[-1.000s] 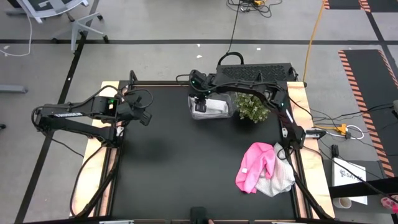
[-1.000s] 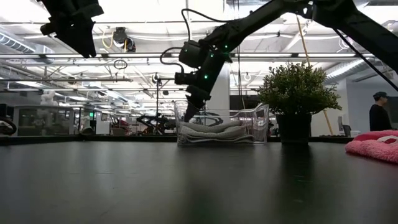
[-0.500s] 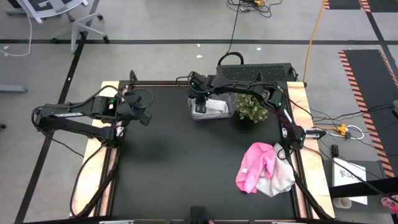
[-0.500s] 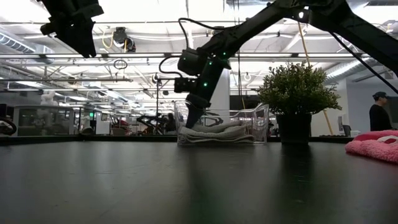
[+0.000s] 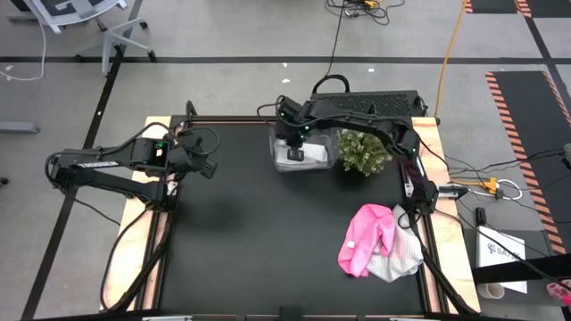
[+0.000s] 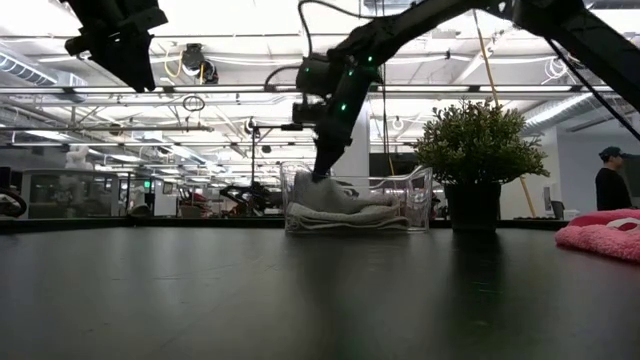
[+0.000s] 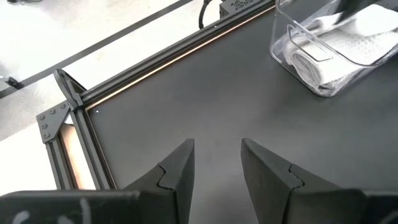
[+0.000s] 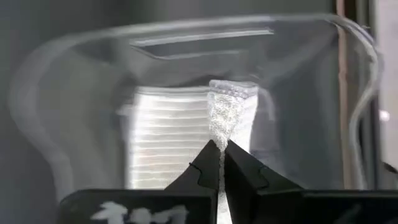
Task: Fold microfiber towels
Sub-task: Put the folded gray towel into the transparent bin
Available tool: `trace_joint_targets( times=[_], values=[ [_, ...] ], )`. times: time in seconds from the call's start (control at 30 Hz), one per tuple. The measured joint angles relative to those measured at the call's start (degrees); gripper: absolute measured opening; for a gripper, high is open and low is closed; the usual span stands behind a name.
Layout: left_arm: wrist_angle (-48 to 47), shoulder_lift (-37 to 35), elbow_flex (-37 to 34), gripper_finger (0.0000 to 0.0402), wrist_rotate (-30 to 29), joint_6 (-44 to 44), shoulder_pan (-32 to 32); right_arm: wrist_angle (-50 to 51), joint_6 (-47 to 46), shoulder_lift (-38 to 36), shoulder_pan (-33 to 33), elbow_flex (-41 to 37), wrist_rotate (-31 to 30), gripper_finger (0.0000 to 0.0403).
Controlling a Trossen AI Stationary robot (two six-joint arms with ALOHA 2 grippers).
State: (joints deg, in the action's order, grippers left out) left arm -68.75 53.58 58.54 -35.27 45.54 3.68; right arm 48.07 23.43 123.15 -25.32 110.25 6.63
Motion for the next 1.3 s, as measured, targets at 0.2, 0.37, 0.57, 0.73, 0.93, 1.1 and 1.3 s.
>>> trace_joint_targets(
  times=[0.2, 0.37, 0.57, 0.73, 0.93, 1.1, 1.3],
  values=[
    [0.0, 0.0, 0.0, 0.0131, -0.23, 0.1, -0.02, 4.78, -4.16, -0.91, 0.37, 0.01, 11.93, 0.0002],
    [0.0, -0.02, 0.0, 0.0131, -0.28, 0.26, -0.01, 3.08, -4.61, -0.95, 1.52, -1.44, 13.18, 0.0002],
    [0.02, 0.01, 0.0, 0.0132, -0.28, 0.28, -0.02, 2.18, -5.5, -0.93, 2.87, -7.32, 13.22, 0.0007],
    [0.0, 0.01, 0.0, 0.0131, -0.28, 0.11, -0.01, 1.86, -5.65, -0.81, 2.99, -9.93, 13.17, 0.0008],
    [0.0, -0.02, 0.0, 0.0132, -0.28, 0.04, -0.02, -1.81, -7.09, -0.87, 2.81, -9.34, 13.17, 0.0008],
    [0.0, 0.01, 0.0, 0.0132, -0.28, 0.02, -0.02, -1.6, -9.29, -0.91, 2.83, -8.73, 16.22, 0.0008],
    [0.0, 0.01, 0.0, 0.0131, -0.28, 0.0, -0.02, -0.8, -10.08, -1.01, 2.94, -8.73, 21.06, 0.0009]
  ],
)
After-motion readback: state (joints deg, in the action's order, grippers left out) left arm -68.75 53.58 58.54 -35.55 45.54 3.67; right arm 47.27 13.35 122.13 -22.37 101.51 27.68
